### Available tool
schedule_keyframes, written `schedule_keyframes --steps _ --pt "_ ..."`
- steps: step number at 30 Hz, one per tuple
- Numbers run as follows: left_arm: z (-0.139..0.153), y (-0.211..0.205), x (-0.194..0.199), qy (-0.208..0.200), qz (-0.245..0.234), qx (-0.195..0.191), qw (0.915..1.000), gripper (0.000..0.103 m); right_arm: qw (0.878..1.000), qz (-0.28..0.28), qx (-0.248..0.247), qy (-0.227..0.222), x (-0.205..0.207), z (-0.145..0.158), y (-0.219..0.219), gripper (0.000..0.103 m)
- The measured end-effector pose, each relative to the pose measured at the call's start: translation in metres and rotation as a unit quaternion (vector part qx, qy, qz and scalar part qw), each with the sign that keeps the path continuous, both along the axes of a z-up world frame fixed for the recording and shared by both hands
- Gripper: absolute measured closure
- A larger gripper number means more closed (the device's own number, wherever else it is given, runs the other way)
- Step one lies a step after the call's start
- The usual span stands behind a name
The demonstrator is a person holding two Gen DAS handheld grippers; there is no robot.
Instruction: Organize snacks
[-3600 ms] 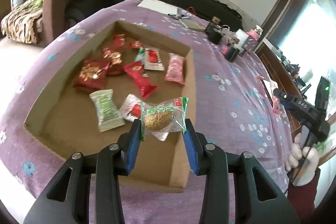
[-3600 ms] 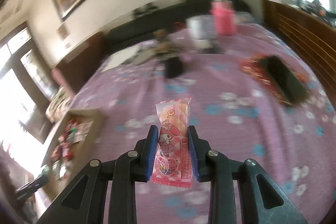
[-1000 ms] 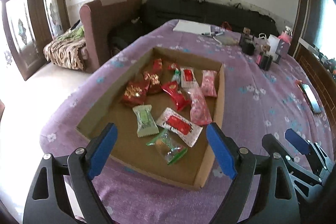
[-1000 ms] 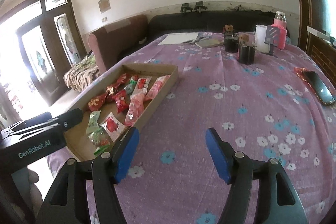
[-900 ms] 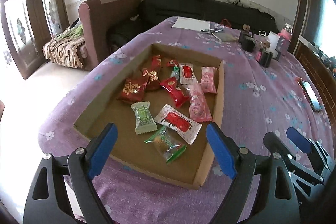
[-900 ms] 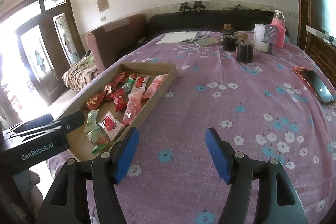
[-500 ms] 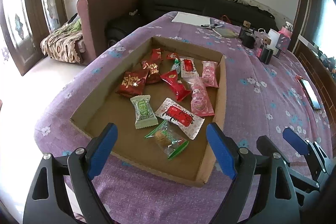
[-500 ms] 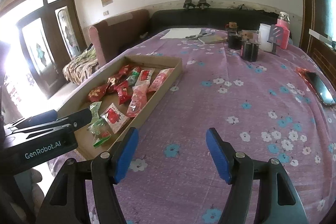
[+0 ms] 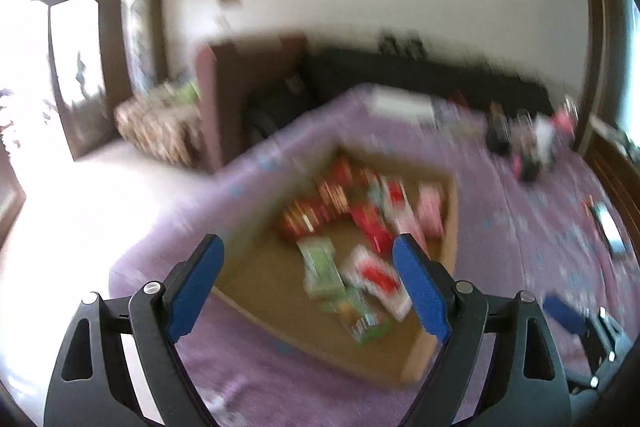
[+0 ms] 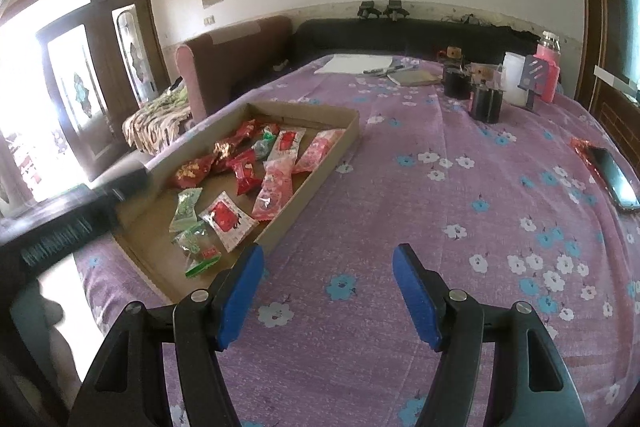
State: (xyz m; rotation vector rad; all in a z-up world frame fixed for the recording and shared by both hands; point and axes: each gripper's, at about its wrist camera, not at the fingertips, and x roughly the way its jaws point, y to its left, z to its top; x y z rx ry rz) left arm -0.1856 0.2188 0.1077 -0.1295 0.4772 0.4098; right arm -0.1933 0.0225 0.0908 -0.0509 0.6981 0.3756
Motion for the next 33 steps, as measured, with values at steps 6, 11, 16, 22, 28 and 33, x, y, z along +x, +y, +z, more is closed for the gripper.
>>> schedule_keyframes --steps 6,11,16,22,28,33 --pt "0.028 0.001 -0.030 -0.073 0.026 0.026 0.9966 0.000 1.000 -0.001 0.016 -0.024 -0.005 0.010 -0.004 0.034" --pt "0.027 0.008 -0.021 -0.049 -0.006 0.001 0.9988 0.000 1.000 0.006 0.010 -0.029 -0.009 0.012 -0.002 0.034" --pt "0.007 0.012 0.000 0.021 -0.016 -0.032 0.9991 0.000 0.999 0.024 -0.008 -0.036 -0.016 0.013 0.008 0.033" --pt "-0.018 0.021 0.016 0.081 -0.029 -0.086 0.9926 0.000 0.998 0.038 -0.023 -0.039 -0.019 0.012 0.017 0.027" --pt "-0.030 0.025 0.018 0.098 -0.026 -0.098 0.9900 0.000 0.998 0.045 -0.033 -0.033 -0.019 0.010 0.026 0.027" --pt "-0.035 0.030 0.021 0.107 -0.025 -0.101 0.9888 0.000 0.997 0.061 -0.042 -0.029 -0.021 0.007 0.037 0.027"
